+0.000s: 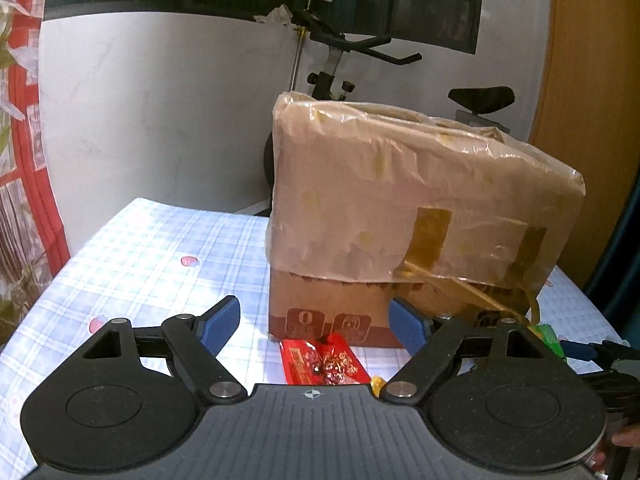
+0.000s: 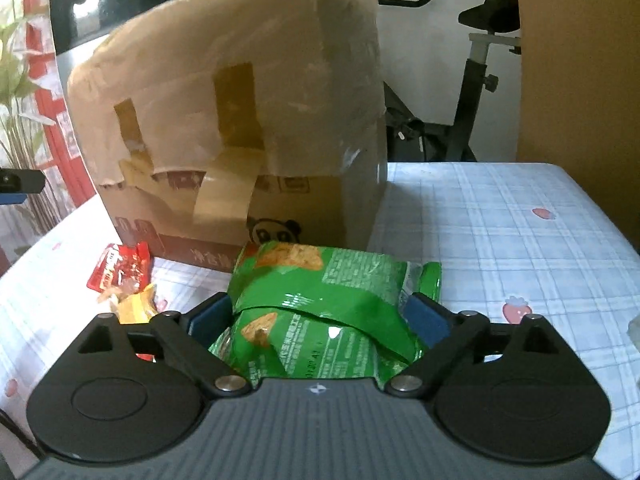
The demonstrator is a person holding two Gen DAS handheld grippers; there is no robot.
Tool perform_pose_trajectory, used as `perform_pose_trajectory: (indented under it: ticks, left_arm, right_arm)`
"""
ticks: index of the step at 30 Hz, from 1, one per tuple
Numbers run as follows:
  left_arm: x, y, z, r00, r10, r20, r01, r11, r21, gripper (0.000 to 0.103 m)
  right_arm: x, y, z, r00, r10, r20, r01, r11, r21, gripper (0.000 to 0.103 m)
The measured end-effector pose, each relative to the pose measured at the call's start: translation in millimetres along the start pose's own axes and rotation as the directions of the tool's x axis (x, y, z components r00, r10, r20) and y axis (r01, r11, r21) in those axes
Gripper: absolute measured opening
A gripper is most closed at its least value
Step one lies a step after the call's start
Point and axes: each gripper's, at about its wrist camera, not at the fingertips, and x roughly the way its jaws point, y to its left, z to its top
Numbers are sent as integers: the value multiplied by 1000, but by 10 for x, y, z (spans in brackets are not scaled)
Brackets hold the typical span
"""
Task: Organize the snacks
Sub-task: 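Grasp the large green chip bag with the right tool while the left tool grasps the red packet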
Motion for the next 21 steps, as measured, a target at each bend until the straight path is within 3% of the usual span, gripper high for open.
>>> perform_pose_trajectory:
  ticks: [15,21]
  left_arm:
    - [98,49,-208,998,13,-63,-15,1000,-26,84]
    - [180,104,-327,994,19,-112,-25,999,-47,83]
  right_arm:
    - [3,28,-179,998,-33,61,32,999,6,101]
    - [-64,91,-225,995,-27,93,30,999,-31,93]
